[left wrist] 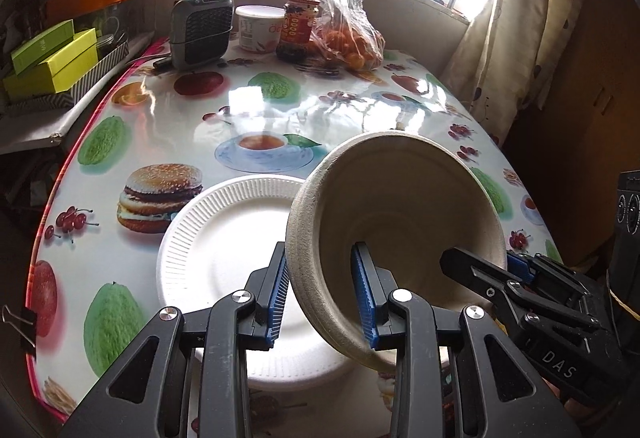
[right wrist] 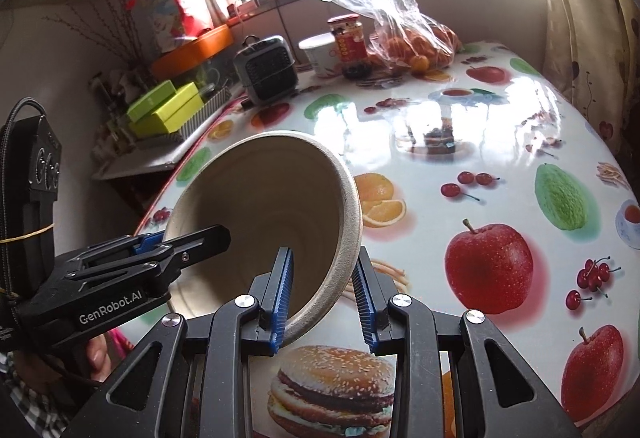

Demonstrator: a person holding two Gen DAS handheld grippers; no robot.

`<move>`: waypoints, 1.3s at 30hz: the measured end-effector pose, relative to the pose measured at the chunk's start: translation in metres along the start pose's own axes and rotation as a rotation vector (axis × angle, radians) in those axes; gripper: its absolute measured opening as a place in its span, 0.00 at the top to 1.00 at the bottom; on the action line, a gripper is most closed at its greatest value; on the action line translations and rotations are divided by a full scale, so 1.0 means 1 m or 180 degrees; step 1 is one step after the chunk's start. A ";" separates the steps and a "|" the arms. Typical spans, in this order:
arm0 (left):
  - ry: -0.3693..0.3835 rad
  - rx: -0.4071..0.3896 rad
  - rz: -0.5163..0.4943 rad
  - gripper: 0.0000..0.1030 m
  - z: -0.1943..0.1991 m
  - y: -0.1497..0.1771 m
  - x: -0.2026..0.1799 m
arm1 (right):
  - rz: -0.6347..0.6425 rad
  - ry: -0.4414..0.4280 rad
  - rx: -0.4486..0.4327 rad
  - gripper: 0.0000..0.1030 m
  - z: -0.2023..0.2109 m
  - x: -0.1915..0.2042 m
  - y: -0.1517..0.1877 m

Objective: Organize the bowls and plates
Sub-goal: 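Lift the bowl stack with both grippers and carry it toward the white plates, then lower the held bowl stack onto the white plate stack with both grippers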

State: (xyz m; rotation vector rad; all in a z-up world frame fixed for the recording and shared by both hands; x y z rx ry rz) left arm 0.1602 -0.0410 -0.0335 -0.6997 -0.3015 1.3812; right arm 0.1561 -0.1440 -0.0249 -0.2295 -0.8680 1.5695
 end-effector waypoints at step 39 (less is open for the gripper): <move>-0.0171 0.0127 0.0270 0.69 -0.008 0.016 0.064 | 0.0182 -0.0100 0.0295 0.72 -0.054 0.045 0.007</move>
Point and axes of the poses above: each gripper's, at about its wrist camera, not at the fingertips, and z roughly against the way its jaws point, x to its left, y to its underside, the point moved 10 cm from there along -z, roughly the way its jaws point, and after that the axes turned 2 degrees about -z, right-handed, at the moved point
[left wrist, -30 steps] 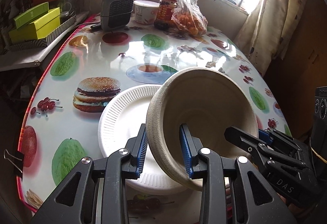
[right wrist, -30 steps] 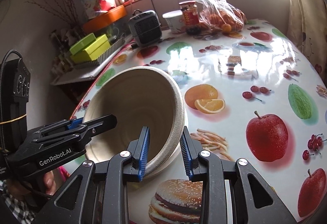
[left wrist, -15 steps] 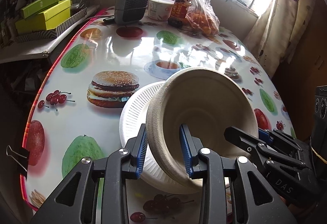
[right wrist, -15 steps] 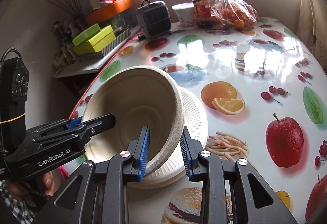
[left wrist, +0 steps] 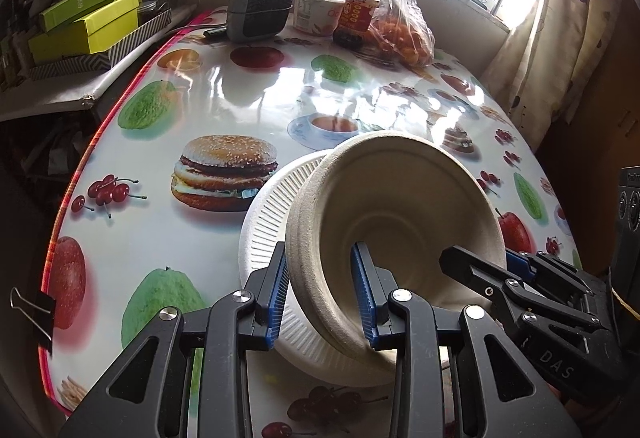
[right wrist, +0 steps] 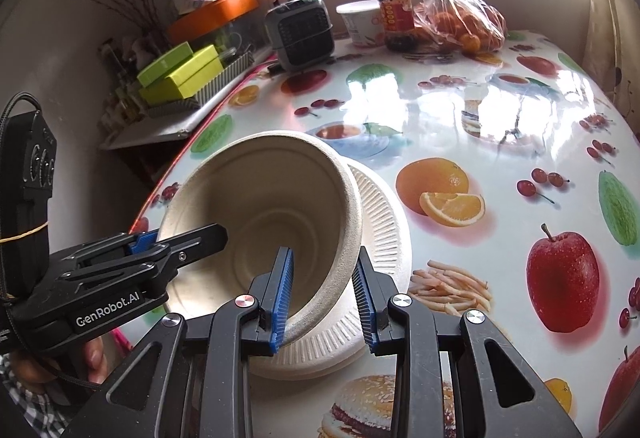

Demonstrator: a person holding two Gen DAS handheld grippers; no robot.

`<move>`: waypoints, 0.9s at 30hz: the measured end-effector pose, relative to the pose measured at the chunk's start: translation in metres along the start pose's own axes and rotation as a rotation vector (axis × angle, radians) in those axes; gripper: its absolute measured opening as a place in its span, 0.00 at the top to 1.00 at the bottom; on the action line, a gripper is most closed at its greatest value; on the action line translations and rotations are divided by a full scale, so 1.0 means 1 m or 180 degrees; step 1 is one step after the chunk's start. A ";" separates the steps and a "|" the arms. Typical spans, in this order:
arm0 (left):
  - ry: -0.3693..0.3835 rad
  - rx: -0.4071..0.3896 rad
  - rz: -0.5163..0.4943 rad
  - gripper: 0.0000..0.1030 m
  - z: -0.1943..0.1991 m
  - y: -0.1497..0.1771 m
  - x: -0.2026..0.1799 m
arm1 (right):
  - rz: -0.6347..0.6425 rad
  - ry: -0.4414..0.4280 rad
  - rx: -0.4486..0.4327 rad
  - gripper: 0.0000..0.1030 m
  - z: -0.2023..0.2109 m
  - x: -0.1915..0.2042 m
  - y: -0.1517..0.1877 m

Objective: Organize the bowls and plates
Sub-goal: 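Lower the held bowl stack onto the white plate stack with both grippers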

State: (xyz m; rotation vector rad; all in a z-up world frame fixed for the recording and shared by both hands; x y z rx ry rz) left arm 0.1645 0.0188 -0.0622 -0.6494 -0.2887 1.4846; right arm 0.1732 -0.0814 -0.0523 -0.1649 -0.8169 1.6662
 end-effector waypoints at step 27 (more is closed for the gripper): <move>-0.0076 0.0022 -0.0017 0.61 -0.004 0.000 0.001 | -0.0034 0.0074 -0.0046 0.61 0.001 -0.006 -0.003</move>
Point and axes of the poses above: each gripper's, at about its wrist camera, not at the fingertips, and z roughly against the way its jaws point, x to its left, y to its underside, the point moved 10 cm from there along -z, roughly the way its jaws point, and after that the axes turned 2 degrees about -z, right-handed, at the moved point
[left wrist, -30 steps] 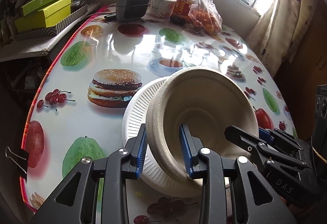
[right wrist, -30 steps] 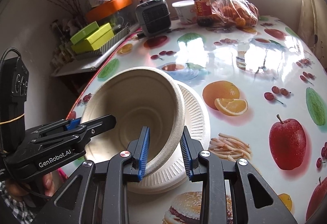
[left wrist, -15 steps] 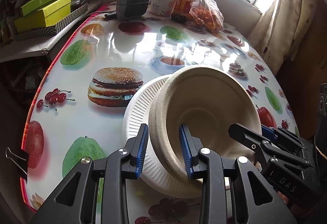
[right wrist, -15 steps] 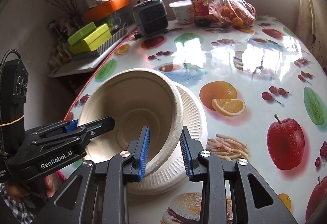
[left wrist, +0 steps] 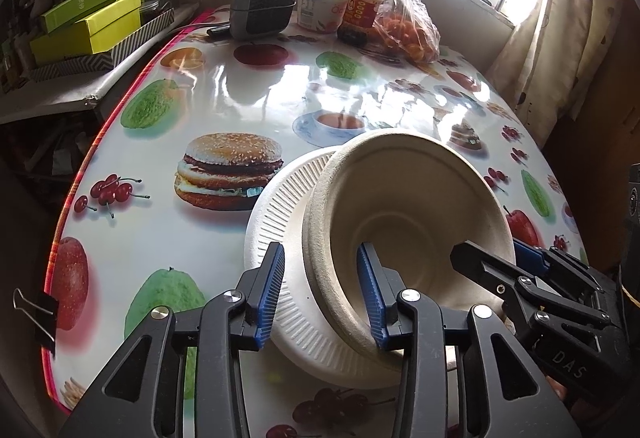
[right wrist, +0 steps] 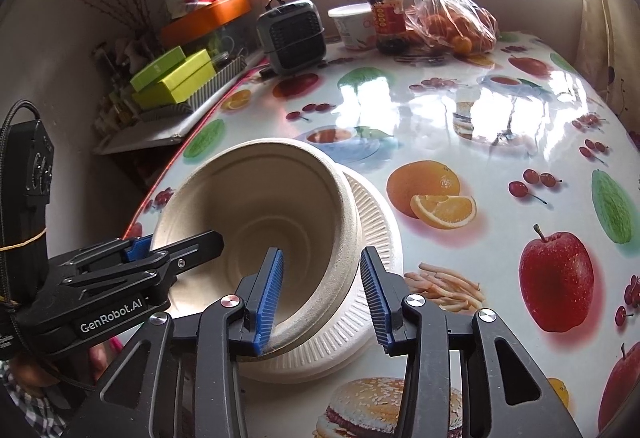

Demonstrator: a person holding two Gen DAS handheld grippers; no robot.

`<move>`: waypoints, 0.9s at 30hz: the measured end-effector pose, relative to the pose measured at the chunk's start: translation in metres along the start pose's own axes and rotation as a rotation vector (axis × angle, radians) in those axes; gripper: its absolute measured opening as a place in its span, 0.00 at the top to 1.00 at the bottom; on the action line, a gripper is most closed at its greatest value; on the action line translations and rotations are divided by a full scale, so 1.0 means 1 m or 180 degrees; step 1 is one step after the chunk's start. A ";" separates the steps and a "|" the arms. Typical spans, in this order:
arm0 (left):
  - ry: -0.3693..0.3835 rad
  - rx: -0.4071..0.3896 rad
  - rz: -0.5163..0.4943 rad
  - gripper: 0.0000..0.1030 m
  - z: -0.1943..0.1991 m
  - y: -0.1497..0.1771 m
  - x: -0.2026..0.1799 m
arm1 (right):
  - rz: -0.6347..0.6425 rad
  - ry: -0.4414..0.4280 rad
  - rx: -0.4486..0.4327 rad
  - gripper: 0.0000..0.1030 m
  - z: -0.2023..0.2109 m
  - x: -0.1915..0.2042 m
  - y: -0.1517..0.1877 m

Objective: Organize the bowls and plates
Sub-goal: 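Lower the held bowl stack onto the white plate stack with both grippers, then open both grippers to release the bowls on the plates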

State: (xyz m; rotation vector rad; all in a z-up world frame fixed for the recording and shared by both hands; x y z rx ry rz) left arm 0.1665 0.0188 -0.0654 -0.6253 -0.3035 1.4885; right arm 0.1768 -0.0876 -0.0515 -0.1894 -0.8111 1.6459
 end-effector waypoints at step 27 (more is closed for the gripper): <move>0.0014 -0.0070 0.0032 0.45 0.006 -0.003 0.003 | -0.0037 0.0019 -0.0088 0.47 0.008 0.000 -0.007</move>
Point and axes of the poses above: each gripper's, at about its wrist camera, not at the fingertips, and z roughly against the way its jaws point, x to its left, y to its underside, the point moved 10 cm from there along -z, roughly the way its jaws point, and after that the axes turned 2 degrees about -z, right-handed, at the moved point
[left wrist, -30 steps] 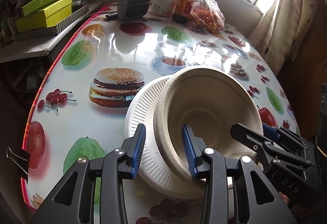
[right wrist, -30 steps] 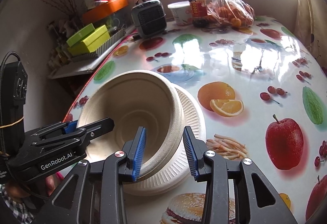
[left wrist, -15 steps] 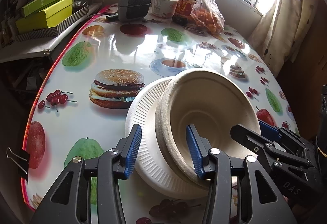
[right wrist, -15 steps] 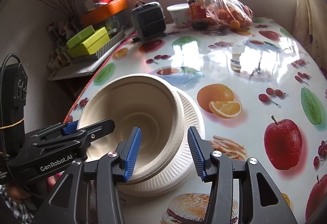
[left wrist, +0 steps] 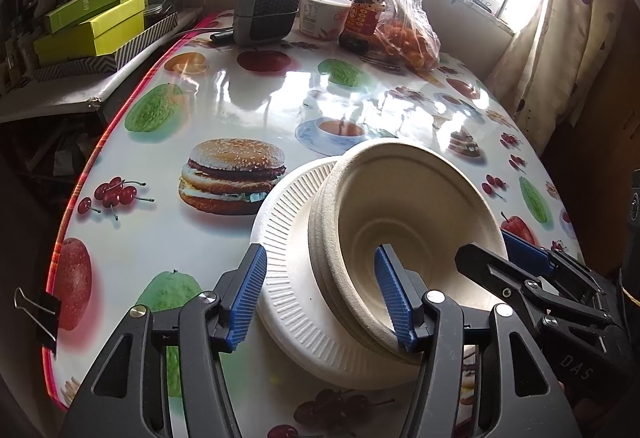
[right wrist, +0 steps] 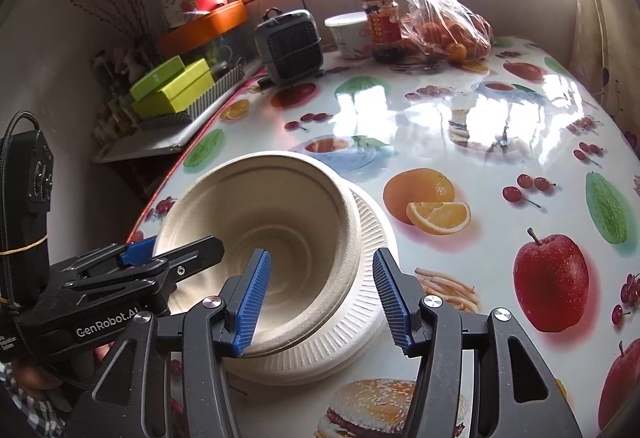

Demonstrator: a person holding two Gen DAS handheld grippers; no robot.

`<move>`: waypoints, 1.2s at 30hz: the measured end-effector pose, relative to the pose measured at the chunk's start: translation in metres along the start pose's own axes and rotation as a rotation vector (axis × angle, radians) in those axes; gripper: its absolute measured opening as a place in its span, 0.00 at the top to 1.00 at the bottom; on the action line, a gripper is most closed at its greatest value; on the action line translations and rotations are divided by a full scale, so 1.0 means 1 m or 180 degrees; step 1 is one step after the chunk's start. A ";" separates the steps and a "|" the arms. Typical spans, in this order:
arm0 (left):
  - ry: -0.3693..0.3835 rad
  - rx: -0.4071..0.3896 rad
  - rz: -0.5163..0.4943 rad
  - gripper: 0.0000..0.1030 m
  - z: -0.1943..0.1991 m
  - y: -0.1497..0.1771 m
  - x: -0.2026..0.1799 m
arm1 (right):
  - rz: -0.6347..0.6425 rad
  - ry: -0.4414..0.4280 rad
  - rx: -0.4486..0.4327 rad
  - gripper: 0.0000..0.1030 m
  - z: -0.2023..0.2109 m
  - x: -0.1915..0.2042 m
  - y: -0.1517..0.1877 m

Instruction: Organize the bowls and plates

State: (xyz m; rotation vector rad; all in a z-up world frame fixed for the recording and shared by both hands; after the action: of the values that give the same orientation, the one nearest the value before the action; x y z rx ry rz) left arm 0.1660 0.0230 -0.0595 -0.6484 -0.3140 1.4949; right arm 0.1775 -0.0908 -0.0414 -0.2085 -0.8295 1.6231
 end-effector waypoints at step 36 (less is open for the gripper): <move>-0.0183 -0.0302 -0.0091 0.44 0.036 -0.001 0.007 | -0.0004 -0.0010 -0.0255 0.42 0.024 0.006 -0.002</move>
State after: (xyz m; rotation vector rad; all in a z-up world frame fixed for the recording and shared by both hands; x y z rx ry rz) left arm 0.1470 0.0374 -0.0318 -0.6742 -0.4390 1.4799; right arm 0.1640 -0.0948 -0.0204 -0.2620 -0.8978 1.5909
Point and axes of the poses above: each gripper's, at about its wrist camera, not at the fingertips, and z roughly against the way its jaws point, x to its left, y to its underside, the point moved 10 cm from there along -z, roughly the way its jaws point, and after that the axes turned 2 degrees about -z, right-handed, at the moved point
